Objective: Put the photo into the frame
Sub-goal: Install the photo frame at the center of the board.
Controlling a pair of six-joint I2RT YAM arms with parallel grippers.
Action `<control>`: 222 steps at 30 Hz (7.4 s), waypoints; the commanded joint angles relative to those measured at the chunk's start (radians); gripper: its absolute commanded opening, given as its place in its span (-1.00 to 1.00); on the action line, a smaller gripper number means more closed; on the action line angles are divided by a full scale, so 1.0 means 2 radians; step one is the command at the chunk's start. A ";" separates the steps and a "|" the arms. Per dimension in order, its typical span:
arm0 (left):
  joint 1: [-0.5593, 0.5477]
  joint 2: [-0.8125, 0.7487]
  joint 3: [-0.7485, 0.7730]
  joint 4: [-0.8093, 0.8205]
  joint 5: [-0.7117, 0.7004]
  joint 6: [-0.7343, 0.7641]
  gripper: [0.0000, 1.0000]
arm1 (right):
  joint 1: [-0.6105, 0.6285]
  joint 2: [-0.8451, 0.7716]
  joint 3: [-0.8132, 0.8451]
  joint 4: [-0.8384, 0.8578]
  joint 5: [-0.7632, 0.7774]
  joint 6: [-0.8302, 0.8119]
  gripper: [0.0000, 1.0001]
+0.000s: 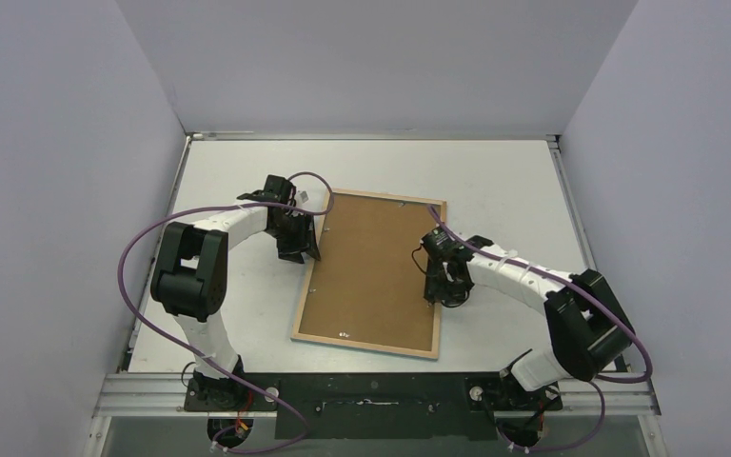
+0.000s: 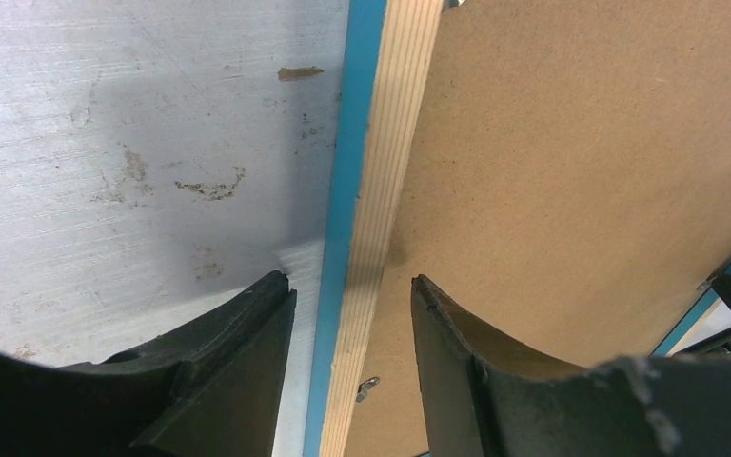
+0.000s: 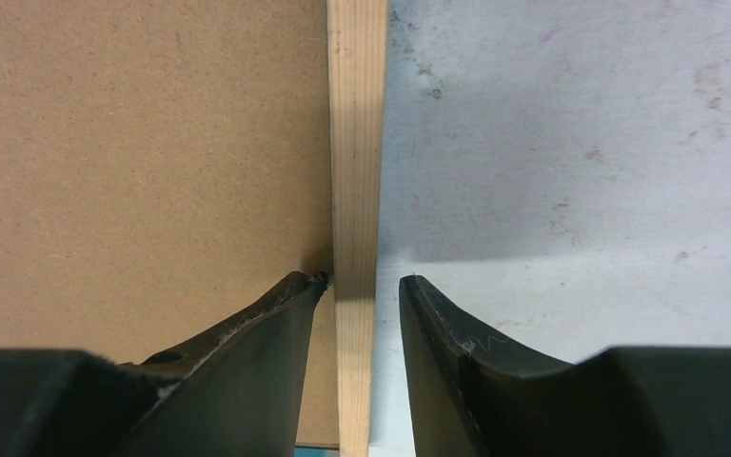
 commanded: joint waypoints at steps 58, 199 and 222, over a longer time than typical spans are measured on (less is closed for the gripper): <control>0.001 0.008 0.010 -0.004 0.006 0.000 -0.15 | -0.034 0.003 -0.007 -0.018 -0.009 0.010 -0.41; -0.014 -0.125 -0.172 -0.009 0.002 -0.072 -0.25 | 0.165 0.221 0.117 0.110 -0.408 -0.210 -0.28; 0.005 -0.141 -0.081 -0.013 0.007 -0.051 -0.04 | 0.058 0.041 0.137 0.109 -0.164 -0.116 0.11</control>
